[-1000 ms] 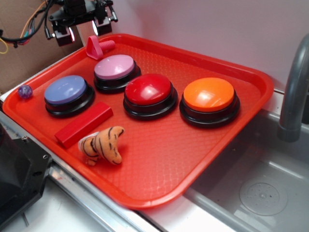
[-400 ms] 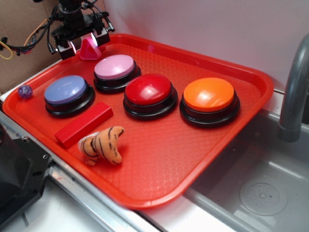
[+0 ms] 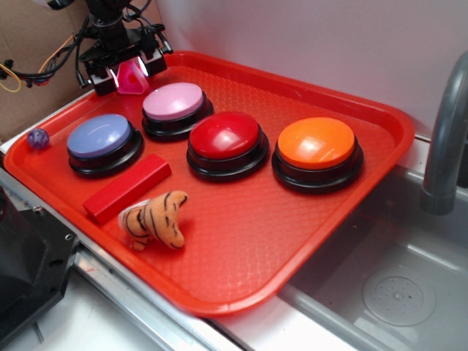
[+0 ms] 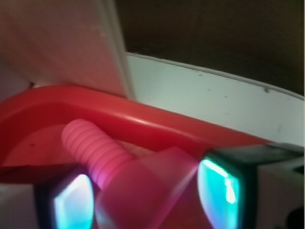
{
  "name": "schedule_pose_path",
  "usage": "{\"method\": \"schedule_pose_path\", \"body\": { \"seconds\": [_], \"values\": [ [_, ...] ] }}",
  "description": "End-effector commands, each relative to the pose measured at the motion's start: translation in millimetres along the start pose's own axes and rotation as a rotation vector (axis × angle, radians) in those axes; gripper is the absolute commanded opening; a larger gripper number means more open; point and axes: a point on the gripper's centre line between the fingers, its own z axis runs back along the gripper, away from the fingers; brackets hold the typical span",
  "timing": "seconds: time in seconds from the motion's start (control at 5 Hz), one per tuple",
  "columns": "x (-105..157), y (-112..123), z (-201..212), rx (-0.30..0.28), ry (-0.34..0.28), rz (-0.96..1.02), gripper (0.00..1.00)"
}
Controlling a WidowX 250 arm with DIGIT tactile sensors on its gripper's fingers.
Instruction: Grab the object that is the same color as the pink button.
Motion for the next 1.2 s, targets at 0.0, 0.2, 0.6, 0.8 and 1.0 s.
{"method": "schedule_pose_path", "body": {
  "seconds": [0.0, 0.2, 0.6, 0.8, 1.0],
  "values": [
    [16.5, 16.9, 23.1, -0.035, -0.034, -0.053, 0.00],
    [9.4, 9.0, 50.4, -0.032, -0.060, -0.138, 0.00],
    [-25.0, 2.8, 102.4, -0.054, -0.062, -0.275, 0.00],
    [-45.1, 4.1, 117.5, -0.084, -0.019, -0.351, 0.00],
    [-68.8, 3.3, 134.8, -0.119, 0.072, -0.468, 0.00]
  ]
}}
